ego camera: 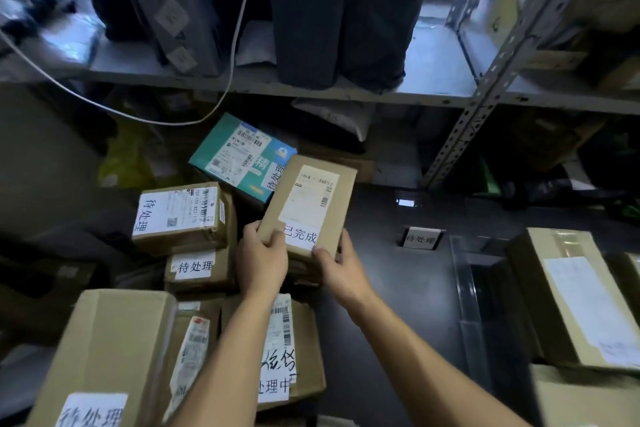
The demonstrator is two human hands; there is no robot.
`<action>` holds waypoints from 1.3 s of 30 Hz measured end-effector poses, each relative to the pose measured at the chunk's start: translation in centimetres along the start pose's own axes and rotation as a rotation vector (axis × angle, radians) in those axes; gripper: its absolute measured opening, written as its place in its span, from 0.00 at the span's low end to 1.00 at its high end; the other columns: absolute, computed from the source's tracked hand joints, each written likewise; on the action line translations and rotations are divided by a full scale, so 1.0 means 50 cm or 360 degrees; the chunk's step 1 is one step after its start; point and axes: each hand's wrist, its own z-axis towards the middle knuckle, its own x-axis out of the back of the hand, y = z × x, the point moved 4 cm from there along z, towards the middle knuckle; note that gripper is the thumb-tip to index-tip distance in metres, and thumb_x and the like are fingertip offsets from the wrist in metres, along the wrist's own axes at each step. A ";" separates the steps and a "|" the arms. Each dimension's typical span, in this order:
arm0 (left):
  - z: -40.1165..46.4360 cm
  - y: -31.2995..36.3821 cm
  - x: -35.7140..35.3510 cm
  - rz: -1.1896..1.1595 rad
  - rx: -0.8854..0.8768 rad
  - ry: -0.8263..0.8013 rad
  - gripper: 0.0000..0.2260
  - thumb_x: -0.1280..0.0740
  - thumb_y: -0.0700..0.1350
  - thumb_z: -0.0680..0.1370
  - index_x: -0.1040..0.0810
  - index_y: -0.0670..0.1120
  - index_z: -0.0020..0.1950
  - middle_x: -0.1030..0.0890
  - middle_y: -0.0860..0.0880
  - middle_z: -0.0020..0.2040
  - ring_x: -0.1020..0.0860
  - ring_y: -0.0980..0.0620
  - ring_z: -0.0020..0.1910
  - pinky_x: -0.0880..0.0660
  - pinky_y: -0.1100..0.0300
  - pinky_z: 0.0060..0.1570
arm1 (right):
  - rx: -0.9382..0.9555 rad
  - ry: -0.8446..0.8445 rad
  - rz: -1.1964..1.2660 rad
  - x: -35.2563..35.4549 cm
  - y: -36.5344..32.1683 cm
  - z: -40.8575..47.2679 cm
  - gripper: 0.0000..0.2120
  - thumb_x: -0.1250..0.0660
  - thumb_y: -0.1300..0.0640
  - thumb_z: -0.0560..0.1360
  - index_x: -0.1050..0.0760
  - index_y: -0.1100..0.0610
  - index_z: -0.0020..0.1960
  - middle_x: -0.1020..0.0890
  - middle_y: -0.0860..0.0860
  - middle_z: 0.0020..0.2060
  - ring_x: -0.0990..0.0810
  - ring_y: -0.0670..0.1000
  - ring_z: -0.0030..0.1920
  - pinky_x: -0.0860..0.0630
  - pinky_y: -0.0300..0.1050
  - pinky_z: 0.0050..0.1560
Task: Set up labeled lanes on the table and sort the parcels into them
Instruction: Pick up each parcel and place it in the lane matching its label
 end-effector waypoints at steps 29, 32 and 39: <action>-0.794 0.271 -0.360 -0.0334 -0.0572 -0.0697 0.23 0.35 0.62 0.77 0.35 0.63 0.71 0.26 0.57 0.63 0.25 0.56 0.57 0.28 0.57 0.53 | 0.0280 0.0750 0.0193 0.827 0.119 -0.493 0.26 0.35 0.36 0.69 0.27 0.40 0.65 0.18 0.36 0.54 0.20 0.40 0.56 0.24 0.42 0.58; -0.857 0.289 -0.411 -0.0339 -0.0573 -0.0804 0.21 0.34 0.62 0.77 0.35 0.65 0.68 0.24 0.64 0.56 0.25 0.63 0.53 0.29 0.64 0.47 | 0.0252 0.0788 0.0176 0.909 0.150 -0.525 0.22 0.35 0.39 0.70 0.26 0.39 0.63 0.17 0.36 0.52 0.20 0.40 0.56 0.25 0.42 0.57; -0.938 0.304 -0.508 -0.0364 -0.0503 -0.0938 0.23 0.31 0.57 0.77 0.34 0.63 0.70 0.24 0.65 0.53 0.24 0.62 0.54 0.27 0.66 0.47 | 0.0194 0.0784 0.0098 1.026 0.213 -0.552 0.18 0.36 0.39 0.70 0.24 0.37 0.60 0.17 0.37 0.52 0.19 0.41 0.55 0.24 0.45 0.58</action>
